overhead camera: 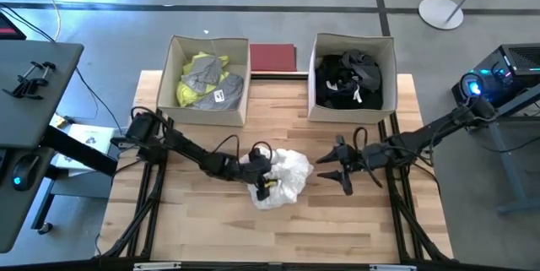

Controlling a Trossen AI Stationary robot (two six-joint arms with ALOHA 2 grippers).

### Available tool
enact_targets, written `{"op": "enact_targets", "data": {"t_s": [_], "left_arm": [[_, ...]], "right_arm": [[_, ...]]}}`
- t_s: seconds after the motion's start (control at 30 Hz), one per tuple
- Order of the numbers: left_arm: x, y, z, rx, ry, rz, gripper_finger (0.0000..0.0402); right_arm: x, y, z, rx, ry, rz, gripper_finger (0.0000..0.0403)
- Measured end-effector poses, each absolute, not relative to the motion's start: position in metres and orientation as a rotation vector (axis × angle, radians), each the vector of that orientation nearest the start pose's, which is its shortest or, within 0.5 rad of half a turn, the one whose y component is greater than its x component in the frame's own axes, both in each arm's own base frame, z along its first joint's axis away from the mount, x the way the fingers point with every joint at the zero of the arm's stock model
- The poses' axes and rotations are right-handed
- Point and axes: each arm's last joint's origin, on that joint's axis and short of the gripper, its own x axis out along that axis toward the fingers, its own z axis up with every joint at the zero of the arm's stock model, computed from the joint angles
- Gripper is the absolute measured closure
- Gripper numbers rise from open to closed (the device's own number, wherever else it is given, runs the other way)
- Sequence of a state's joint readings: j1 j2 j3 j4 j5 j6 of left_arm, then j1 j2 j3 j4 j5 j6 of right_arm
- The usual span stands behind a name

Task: Sort clothes
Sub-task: Put the white blouse into the left brown laundry organizer

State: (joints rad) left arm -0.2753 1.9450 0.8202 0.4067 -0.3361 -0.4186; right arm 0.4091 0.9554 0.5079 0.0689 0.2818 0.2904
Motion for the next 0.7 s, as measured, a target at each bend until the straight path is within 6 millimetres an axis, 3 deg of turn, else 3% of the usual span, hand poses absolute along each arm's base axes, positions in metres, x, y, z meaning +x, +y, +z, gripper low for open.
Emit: {"op": "enact_targets", "data": {"t_s": [0.1,0.2,0.27,0.33,0.4,0.5,0.7], "left_arm": [[0.34,-0.09,0.088,-0.164,0.66,0.2,0.0221],[0.344,-0.092,0.094,-0.131,0.653,0.2,0.0307],[0.35,-0.094,0.11,-0.108,0.617,0.189,0.0366],[0.354,-0.095,0.131,-0.045,0.584,0.165,0.0381],[0.359,-0.097,0.169,0.04,0.482,0.144,0.0374],[0.357,-0.101,0.241,0.19,0.283,0.176,0.0375],[0.327,-0.09,0.363,0.573,0.098,0.456,0.0386]], "right_arm": [[0.189,0.075,0.233,0.154,0.356,0.057,0.0208],[0.189,0.076,0.233,0.149,0.354,0.046,0.0208],[0.189,0.076,0.233,0.149,0.352,0.043,0.0208],[0.189,0.076,0.233,0.147,0.353,0.043,0.0208],[0.189,0.076,0.233,0.143,0.353,0.044,0.0208],[0.189,0.076,0.233,0.127,0.353,0.047,0.0208],[0.189,0.076,0.234,0.108,0.339,0.044,0.0208]]}}
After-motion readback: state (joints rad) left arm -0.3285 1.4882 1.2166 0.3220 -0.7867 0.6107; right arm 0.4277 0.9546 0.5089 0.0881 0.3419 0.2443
